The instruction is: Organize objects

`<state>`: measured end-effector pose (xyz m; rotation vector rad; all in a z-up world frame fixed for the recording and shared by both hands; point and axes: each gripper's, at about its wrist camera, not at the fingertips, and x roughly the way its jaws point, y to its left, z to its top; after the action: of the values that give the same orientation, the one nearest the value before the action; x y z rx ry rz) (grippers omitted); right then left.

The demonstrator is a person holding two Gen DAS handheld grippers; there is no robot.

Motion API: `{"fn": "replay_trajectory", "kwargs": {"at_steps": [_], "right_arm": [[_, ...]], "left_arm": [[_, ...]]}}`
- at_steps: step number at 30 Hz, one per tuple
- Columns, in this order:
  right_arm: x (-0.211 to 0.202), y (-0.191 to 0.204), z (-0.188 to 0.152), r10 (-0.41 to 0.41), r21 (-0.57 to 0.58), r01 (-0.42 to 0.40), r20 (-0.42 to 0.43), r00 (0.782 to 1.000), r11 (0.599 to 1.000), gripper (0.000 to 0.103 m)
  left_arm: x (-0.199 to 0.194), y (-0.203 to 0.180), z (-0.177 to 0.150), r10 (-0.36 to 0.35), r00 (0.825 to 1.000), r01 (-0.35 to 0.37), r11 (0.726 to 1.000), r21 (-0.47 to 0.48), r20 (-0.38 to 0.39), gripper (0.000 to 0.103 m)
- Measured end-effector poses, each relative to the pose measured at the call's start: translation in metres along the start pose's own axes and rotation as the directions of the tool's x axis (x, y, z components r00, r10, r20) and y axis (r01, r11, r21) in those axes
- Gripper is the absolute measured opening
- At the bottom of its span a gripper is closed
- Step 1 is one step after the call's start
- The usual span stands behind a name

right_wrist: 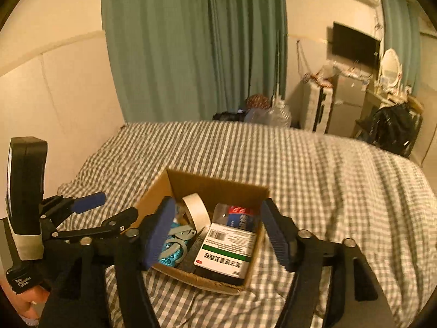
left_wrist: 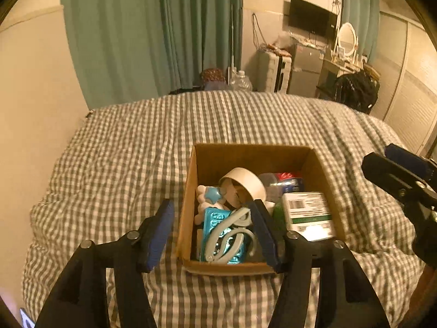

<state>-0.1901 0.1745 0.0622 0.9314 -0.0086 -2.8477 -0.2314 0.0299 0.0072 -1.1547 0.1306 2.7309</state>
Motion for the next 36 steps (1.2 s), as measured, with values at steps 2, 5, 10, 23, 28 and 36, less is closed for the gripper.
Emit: {"fn": "replay_trajectory", "kwargs": {"at_steps": [2, 5, 10, 23, 28, 36], "right_arm": [[-0.019, 0.0, 0.004, -0.015, -0.002, 0.015, 0.023, 1.0, 1.0, 0.069], [-0.051, -0.003, 0.008, -0.031, 0.003, 0.031, 0.063, 0.998, 1.0, 0.072], [-0.101, -0.007, 0.008, -0.049, 0.013, 0.048, 0.127, 0.991, 0.999, 0.075], [-0.21, -0.006, -0.002, -0.122, 0.009, 0.124, 0.279, 0.952, 0.992, 0.089], [-0.218, -0.002, -0.021, -0.123, 0.029, 0.12, 0.295, 0.948, 0.992, 0.094], [-0.163, -0.018, -0.05, -0.169, 0.074, 0.157, 0.206, 0.964, 0.985, 0.1]], "left_arm": [[-0.021, -0.001, 0.003, -0.002, 0.999, 0.002, 1.0, 0.002, 0.038, 0.068], [-0.062, -0.009, 0.006, 0.017, 0.991, -0.02, 1.0, 0.015, 0.134, 0.079], [-0.116, -0.017, 0.005, 0.028, 0.969, -0.03, 1.0, 0.005, 0.245, 0.083], [-0.215, -0.028, -0.016, 0.063, 0.886, -0.067, 0.998, -0.007, 0.459, 0.103], [-0.223, -0.026, -0.033, 0.066, 0.879, -0.057, 0.998, -0.034, 0.471, 0.103], [-0.195, -0.029, -0.055, 0.108, 0.881, -0.094, 0.994, -0.052, 0.461, 0.103]]}}
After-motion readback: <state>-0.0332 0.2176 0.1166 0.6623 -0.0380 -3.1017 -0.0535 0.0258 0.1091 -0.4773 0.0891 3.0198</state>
